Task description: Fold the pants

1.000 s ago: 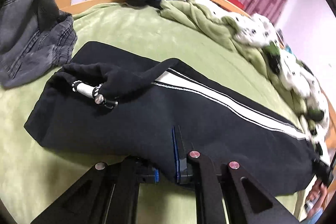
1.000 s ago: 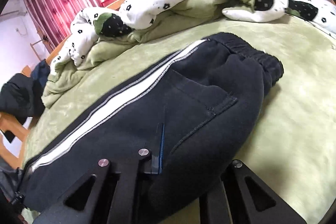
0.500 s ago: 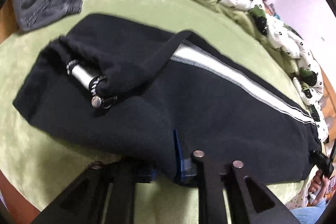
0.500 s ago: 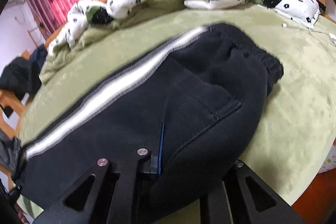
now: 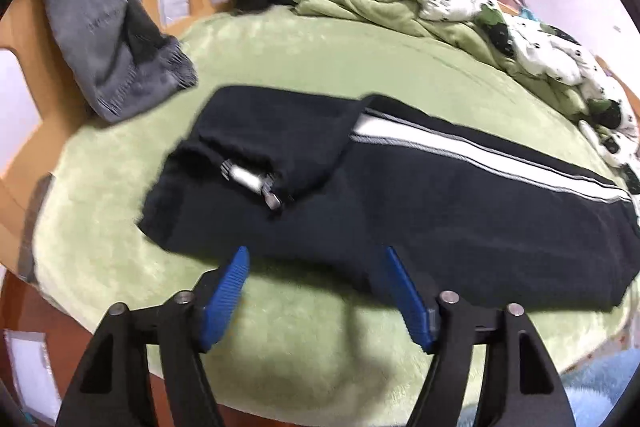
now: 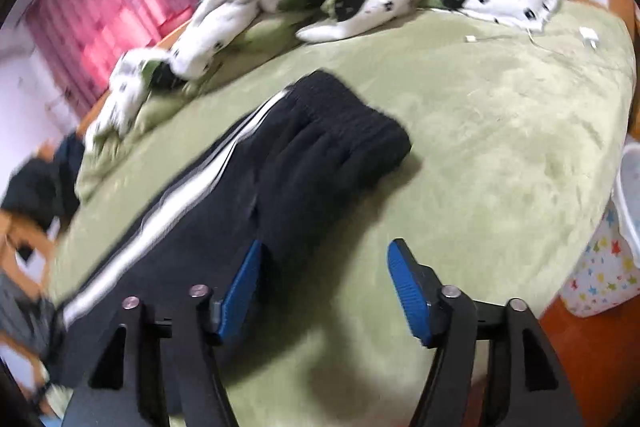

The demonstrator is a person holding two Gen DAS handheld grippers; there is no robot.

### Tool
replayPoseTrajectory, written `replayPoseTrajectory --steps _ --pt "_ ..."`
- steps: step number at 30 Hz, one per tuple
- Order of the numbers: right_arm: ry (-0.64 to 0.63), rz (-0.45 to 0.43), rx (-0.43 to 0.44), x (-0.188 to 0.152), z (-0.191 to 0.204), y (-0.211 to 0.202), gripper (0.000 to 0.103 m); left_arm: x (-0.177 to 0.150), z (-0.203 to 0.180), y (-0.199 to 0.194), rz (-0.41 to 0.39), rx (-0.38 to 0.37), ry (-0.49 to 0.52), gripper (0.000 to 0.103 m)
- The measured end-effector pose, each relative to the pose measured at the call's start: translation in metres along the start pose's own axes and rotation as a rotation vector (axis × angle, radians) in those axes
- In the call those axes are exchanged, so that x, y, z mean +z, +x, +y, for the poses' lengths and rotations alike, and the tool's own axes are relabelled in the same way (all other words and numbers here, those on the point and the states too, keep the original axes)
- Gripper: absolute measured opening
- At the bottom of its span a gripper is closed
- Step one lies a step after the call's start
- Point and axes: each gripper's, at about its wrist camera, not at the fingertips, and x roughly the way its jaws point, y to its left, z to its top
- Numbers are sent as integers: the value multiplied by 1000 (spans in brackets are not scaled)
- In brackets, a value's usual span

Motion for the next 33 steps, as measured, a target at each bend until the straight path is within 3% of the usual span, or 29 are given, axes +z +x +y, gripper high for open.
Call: replayPoseTrajectory --steps 3,6,7,8,9,11,12,14,16,19,22,25,28,29,30,32,33 --pt "99 38 41 22 -2 37 73 10 1 -1 -19 -20 -31 69" --pt "145 109 12 32 -3 84 73 16 -1 3 -21 -27 -34 69" --pt "159 109 12 34 -2 94 64 17 -2 5 -12 -18 -26 69" --pt "135 55 -24 39 5 96 57 18 -5 9 2 0 -12 69" --pt "88 32 -65 43 12 94 42 18 -7 8 8 7 -4 69" --pt "-36 -55 -42 57 25 78 37 21 -8 7 3 10 10 69" --pt "-74 -117 12 63 29 62 37 22 -8 5 -4 12 9 69" --pt "-100 -132 24 67 32 54 38 24 -6 3 -21 -1 -1 69" --pt "-142 -75 -37 65 33 66 47 26 -5 4 -21 -13 -8 69" --pt "-156 95 -129 47 15 93 52 27 -5 11 -6 19 14 69" --pt "-98 45 -112 28 -5 65 61 25 -3 23 10 129 49 69" --pt "-115 25 -153 10 -12 30 61 25 5 35 24 105 47 69" --pt "-145 16 -194 -4 -5 4 61 31 8 44 -10 103 52 69" --pt "-157 10 -217 -6 1 -5 61 35 9 49 -22 135 58 66" --pt "-171 -3 -247 -10 7 -15 61 40 10 53 -26 141 55 44" --pt "-187 -21 -270 -17 18 -31 61 56 18 58 -33 96 15 21" --pt "-198 -30 -274 -20 26 -38 61 65 23 59 -50 71 -15 21"
